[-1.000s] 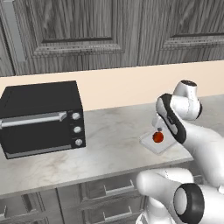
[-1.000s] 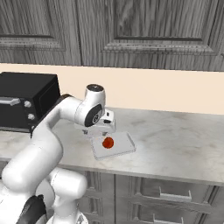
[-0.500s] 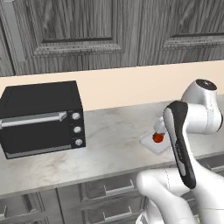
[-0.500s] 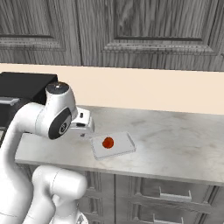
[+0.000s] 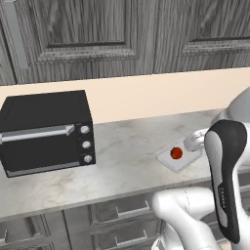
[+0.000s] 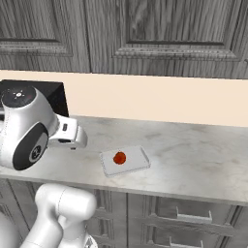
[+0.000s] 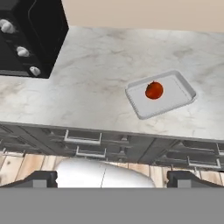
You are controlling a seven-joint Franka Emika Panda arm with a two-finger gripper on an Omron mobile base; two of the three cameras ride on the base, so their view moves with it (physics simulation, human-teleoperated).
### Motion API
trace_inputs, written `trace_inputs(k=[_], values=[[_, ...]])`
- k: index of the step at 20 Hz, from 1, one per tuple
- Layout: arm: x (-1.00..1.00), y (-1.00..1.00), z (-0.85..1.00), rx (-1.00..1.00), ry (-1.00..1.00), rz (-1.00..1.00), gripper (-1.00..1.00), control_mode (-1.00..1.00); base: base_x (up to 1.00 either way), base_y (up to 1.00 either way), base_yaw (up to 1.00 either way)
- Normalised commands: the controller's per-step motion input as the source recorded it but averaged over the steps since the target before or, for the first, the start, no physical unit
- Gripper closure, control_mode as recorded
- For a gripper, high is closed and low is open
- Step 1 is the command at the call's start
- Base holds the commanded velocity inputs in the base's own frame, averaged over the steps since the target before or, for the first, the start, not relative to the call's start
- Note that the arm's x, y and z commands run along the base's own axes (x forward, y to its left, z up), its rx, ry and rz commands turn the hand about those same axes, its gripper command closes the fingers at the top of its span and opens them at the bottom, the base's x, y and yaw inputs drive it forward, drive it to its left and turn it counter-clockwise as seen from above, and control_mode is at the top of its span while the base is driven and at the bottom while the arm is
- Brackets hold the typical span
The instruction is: Take the tomato and potato out of the freezer and place them in the tupperware container on the counter. Then put the tupperware containing the vegetables back in the freezer.
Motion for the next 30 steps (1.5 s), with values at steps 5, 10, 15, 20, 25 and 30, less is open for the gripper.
trace_inputs(k=[5,10,15,20,25,30], values=[[-0.34,0.01,0.13,0.00,-0.03,-0.01,-1.00,-1.00,0.00,0.00,0.00],[-0.04,0.00,0.00,0.00,0.00,0.00,-1.00,-1.00,0.00,0.00,0.00],[0.00,0.00,0.00,0.00,0.00,0.00,-1.00,1.00,-0.32,0.00,0.00],[0.00,0.00,0.00,0.00,0.00,0.00,-1.00,1.00,-1.00,0.00,0.01],[0.00,0.00,0.00,0.00,0.00,0.00,-1.00,1.00,-0.65,0.10,0.50],[0.00,0.00,0.00,0.00,0.00,0.00,-1.00,1.00,-0.02,0.01,1.00]])
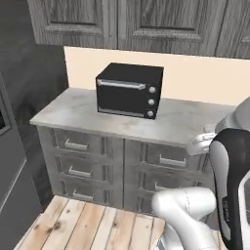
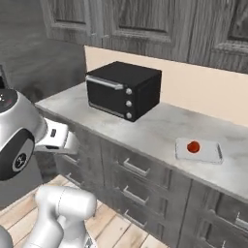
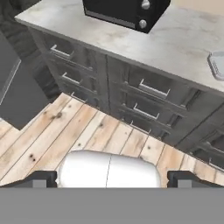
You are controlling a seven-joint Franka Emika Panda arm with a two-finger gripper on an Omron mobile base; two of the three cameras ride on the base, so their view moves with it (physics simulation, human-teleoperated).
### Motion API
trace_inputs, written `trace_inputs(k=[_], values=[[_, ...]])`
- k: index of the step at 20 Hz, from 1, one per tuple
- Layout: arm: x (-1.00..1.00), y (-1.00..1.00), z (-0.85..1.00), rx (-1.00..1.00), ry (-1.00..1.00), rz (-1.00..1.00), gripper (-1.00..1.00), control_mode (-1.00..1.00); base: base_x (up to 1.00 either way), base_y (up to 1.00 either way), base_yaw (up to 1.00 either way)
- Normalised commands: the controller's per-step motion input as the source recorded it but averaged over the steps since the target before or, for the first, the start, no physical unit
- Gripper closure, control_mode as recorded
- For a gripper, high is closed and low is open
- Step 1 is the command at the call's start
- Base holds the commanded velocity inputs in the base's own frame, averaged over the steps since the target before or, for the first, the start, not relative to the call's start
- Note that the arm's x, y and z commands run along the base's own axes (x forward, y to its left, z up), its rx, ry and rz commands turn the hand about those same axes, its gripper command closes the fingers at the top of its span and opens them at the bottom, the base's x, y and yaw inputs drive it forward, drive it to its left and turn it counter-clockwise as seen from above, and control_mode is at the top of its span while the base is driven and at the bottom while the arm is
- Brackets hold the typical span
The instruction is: Take the tomato and potato out of the freezer and place them in the tupperware container on the counter. Then put the tupperware containing the vegetables back in the freezer.
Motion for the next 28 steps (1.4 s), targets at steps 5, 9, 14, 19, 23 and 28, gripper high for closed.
trace_inputs(k=[5,9,14,19,23,28], values=[[0.00,0.00,0.00,0.00,0.00,0.00,-1.00,1.00,-0.02,0.00,1.00],[0.00,0.00,0.00,0.00,0.00,0.00,-1.00,1.00,-0.16,0.00,1.00],[0.00,0.00,0.00,0.00,0.00,0.00,-1.00,1.00,-0.37,0.17,1.00],[0.00,0.00,0.00,0.00,0.00,0.00,-1.00,1.00,-0.20,0.56,0.87],[0.00,0.00,0.00,0.00,0.00,0.00,-1.00,1.00,0.80,0.38,0.08],[0.00,0.00,0.00,0.00,0.00,0.00,-1.00,1.00,1.00,0.08,-0.29]])
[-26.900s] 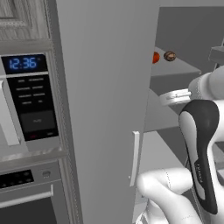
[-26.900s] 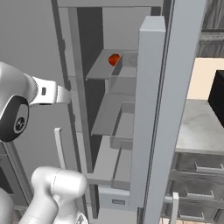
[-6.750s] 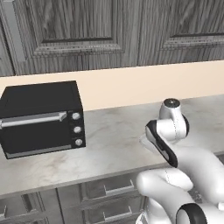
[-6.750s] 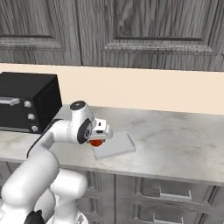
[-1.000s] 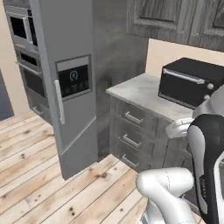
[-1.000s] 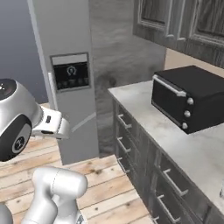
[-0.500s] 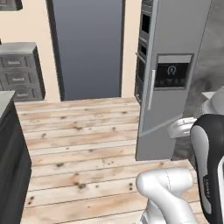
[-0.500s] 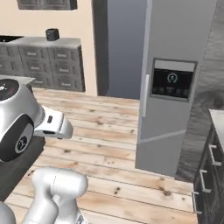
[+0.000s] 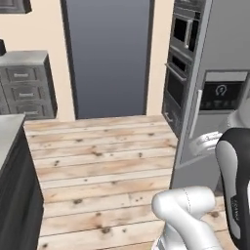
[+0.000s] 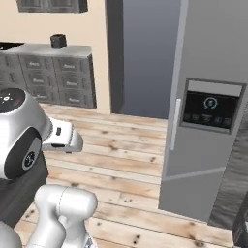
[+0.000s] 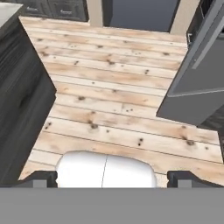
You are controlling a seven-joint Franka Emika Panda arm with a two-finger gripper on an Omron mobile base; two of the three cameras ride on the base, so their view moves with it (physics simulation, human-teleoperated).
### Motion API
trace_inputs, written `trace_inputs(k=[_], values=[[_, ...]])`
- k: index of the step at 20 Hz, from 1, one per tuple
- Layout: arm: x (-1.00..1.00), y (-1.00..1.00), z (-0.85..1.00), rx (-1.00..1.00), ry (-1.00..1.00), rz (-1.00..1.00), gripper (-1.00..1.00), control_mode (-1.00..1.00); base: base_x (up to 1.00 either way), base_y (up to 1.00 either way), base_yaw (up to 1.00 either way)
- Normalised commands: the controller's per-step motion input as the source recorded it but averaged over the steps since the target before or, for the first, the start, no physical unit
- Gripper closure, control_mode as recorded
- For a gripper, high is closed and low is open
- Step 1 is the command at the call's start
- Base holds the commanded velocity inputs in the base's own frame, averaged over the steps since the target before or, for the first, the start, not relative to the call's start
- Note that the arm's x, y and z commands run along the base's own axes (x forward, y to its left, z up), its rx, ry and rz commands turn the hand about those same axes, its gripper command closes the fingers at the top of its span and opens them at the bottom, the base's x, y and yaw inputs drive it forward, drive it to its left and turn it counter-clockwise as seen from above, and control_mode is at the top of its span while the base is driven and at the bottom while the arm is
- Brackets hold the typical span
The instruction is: Take the tomato and potato out of the freezer and place them in the tupperware container on the counter. Then put the tupperware containing the vegetables back in the freezer.
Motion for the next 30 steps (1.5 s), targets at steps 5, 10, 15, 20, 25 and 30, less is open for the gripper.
trace_inputs(k=[5,10,15,20,25,30], values=[[0.00,0.00,0.00,0.00,0.00,0.00,-1.00,1.00,1.00,0.95,-0.16],[0.00,0.00,0.00,0.00,0.00,0.00,-1.00,1.00,1.00,0.82,-0.12],[0.00,0.00,0.00,0.00,0.00,0.00,-1.00,1.00,1.00,0.48,-0.09],[0.00,0.00,0.00,0.00,0.00,0.00,-1.00,1.00,1.00,0.18,-0.12],[0.00,0.00,0.00,0.00,0.00,0.00,-1.00,1.00,1.00,0.00,-0.19],[0.00,0.00,0.00,0.00,0.00,0.00,-1.00,1.00,0.94,0.00,-0.51]])
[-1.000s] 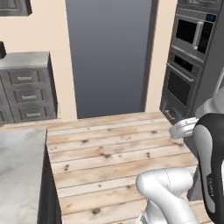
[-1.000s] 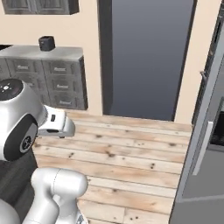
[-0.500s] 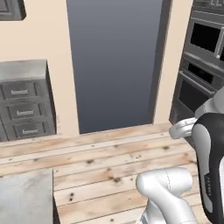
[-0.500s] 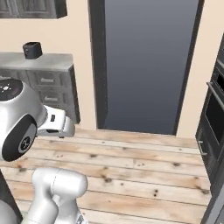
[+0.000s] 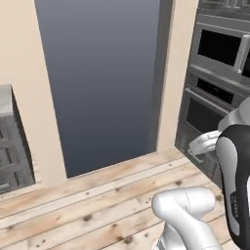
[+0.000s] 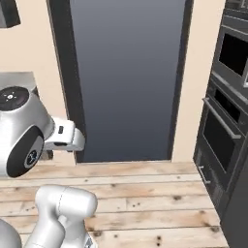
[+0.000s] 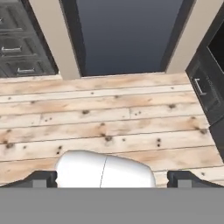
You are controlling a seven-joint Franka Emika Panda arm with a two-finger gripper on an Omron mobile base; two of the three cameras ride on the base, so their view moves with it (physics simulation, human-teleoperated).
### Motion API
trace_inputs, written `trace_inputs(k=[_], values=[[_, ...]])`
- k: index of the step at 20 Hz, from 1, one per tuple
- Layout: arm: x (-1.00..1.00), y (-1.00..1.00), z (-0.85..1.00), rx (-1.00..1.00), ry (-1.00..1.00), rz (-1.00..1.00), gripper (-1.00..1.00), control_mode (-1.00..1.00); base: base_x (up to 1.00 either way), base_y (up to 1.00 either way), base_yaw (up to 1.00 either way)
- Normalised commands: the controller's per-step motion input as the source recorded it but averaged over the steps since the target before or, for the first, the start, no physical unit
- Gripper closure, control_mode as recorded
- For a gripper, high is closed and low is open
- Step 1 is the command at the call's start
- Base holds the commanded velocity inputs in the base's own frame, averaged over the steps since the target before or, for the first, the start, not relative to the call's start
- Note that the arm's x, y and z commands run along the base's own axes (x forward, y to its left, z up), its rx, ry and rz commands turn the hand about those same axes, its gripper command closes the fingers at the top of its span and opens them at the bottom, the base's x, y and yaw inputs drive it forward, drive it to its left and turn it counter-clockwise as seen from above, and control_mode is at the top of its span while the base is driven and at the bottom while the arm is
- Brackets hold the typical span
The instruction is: Take the tomato and potato out of the freezer and place them in the tupperware container on the counter. Then put the tupperware containing the vegetables back in the freezer.
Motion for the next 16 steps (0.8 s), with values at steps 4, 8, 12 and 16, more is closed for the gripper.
trace_inputs(k=[4,8,12,16], values=[[0.00,0.00,0.00,0.00,0.00,0.00,-1.00,1.00,0.20,0.02,-0.85],[0.00,0.00,0.00,0.00,0.00,0.00,-1.00,1.00,0.07,0.00,-0.88],[0.00,0.00,0.00,0.00,0.00,0.00,-1.00,1.00,0.31,0.00,-0.80],[0.00,0.00,0.00,0.00,0.00,0.00,-1.00,1.00,0.55,0.06,-0.73]])
